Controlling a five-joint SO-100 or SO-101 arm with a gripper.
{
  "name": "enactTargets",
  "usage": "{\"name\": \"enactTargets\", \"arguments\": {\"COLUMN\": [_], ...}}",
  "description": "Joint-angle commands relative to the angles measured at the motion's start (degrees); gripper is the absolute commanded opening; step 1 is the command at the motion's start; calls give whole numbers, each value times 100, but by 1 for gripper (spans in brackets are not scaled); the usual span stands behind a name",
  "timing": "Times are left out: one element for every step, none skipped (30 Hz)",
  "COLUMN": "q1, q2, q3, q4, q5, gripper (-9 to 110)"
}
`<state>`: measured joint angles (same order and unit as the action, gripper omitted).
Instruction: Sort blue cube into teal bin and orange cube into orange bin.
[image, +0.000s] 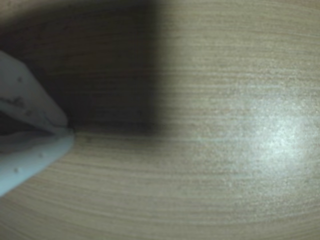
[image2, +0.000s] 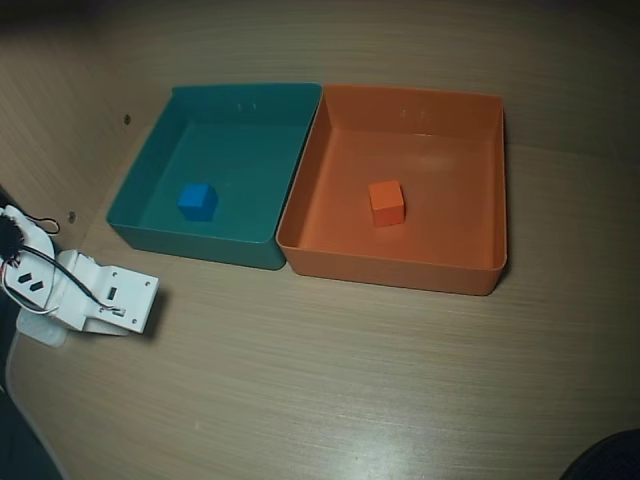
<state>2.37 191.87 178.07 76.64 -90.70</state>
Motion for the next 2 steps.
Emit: {"name": "enactTargets", "arguments": {"q1": [-35,-35], "q2": [35,35], "q3": [369,369], "q4": [132,132], "q5": [-9,-9], "gripper": [-3,-3]}}
